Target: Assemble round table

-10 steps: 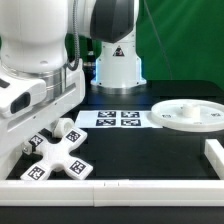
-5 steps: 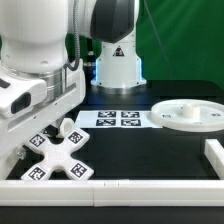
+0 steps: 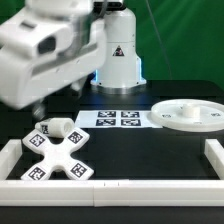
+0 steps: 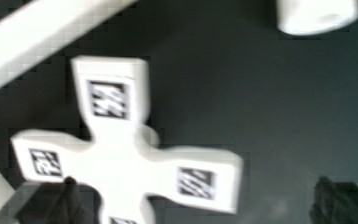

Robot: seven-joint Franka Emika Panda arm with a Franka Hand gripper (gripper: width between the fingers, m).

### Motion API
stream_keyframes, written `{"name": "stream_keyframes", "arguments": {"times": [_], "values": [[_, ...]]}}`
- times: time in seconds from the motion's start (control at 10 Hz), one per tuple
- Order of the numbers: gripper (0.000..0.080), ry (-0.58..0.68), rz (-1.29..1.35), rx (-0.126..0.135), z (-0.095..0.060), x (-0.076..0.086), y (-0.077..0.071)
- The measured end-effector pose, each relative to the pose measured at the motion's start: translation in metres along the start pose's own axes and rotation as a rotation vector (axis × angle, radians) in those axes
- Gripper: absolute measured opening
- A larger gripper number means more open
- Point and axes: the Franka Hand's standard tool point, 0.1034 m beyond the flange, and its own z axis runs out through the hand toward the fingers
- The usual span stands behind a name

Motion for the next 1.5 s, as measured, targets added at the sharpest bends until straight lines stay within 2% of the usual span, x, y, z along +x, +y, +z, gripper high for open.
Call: {"name": "stream_keyframes", "arguments": {"times": [0.2, 0.3, 0.8, 0.9, 1.1, 1.3, 1.4, 1.5], "values": [[0.0649, 0.025, 0.077, -0.012, -0.006, 0.015, -0.061], [0.0649, 0.032, 0.059, -0.02, -0.005, 0.02, -0.07], [0.0649, 0.036, 0.071, -0.024, -0.002, 0.023, -0.072], [0.0649, 0.061, 0.085, -0.044, 0.003, 0.032, -0.091], [0.0649, 0.097, 0.113, -0.066, 0.017, 0.053, -0.147], [0.0649, 0.088, 0.153, -0.059, 0.025, 0.068, -0.176], [0.0649, 0.087, 0.158, -0.06, 0.025, 0.074, -0.183], [0.0649, 0.086, 0.148, -0.059, 0.025, 0.072, -0.18]]}}
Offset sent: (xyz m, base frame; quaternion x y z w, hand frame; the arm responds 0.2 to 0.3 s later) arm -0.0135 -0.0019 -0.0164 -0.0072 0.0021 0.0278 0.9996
